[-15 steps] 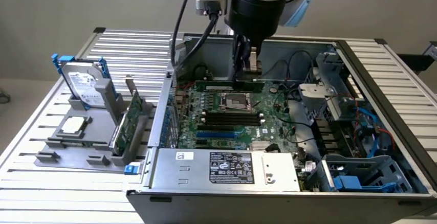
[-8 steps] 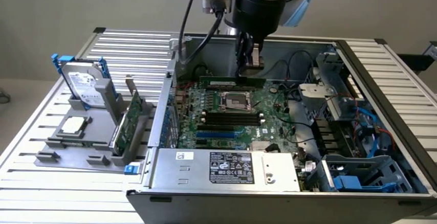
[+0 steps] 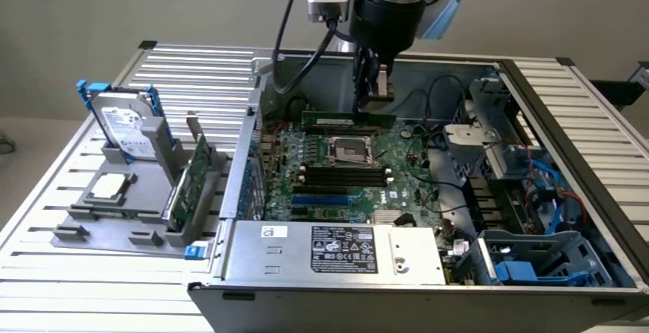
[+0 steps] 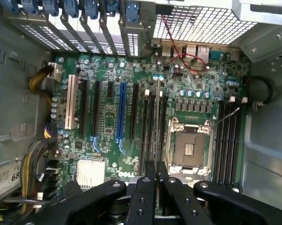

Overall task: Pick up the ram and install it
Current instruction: 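Pick up the ram and move it above insertion slot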

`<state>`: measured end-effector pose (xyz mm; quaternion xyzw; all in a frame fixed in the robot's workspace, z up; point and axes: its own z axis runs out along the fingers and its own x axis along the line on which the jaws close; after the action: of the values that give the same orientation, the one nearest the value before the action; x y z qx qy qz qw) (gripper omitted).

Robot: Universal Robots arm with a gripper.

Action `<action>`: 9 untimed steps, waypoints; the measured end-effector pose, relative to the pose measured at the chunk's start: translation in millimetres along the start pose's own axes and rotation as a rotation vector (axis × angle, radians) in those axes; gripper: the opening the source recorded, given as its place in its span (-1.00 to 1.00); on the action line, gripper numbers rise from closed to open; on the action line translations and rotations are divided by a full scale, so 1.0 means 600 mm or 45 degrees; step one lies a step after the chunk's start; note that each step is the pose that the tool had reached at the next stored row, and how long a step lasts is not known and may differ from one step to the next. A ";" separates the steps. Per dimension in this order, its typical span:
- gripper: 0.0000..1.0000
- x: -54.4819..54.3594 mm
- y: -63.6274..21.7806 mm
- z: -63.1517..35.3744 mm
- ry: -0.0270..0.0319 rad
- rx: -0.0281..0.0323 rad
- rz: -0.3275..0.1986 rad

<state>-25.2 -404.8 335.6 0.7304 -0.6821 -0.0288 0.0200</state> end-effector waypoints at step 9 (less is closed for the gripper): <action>-0.74 -0.029 -0.003 0.006 0.0008 0.0133 0.003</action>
<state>-24.6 -387.3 332.1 0.7298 -0.6830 -0.0250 0.0164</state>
